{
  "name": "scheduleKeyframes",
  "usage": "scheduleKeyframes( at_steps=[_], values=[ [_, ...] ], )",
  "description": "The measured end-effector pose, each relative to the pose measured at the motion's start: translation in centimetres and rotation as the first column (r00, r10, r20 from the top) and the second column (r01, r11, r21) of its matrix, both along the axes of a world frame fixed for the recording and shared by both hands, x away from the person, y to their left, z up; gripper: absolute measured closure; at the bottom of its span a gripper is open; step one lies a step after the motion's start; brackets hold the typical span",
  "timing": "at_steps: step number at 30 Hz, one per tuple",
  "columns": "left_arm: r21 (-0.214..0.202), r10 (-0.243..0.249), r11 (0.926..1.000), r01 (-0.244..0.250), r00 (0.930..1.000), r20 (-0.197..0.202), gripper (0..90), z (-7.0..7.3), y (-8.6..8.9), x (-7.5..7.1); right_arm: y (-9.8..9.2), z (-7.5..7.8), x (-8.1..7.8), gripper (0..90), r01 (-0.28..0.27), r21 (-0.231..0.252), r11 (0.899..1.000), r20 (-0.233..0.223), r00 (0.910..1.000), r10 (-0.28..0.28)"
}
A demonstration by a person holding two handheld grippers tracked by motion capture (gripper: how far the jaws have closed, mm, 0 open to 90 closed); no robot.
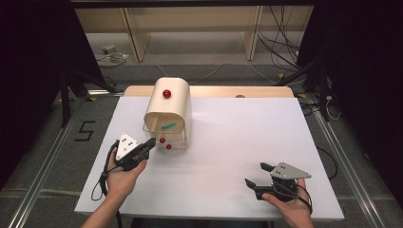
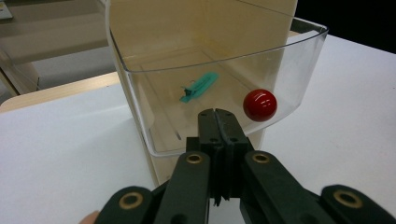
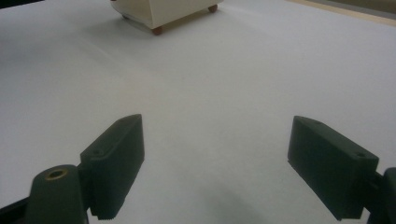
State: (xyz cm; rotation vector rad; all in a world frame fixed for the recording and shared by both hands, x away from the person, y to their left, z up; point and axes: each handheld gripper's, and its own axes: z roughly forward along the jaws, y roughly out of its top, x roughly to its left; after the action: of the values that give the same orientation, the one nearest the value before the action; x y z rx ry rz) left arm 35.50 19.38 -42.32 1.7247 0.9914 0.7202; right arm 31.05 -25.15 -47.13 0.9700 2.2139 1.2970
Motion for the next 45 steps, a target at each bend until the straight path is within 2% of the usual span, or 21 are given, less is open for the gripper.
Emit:
scheduleKeyframes(
  at_steps=[45],
  values=[
    [0.004, 0.003, 1.0, -0.003, 1.0, -0.008, 89.6, -0.03, -0.52, 0.75, 0.05, -0.08, 0.02, 20.0, -0.001, 0.003, 1.0, -0.003, 1.0, 0.001]
  ],
)
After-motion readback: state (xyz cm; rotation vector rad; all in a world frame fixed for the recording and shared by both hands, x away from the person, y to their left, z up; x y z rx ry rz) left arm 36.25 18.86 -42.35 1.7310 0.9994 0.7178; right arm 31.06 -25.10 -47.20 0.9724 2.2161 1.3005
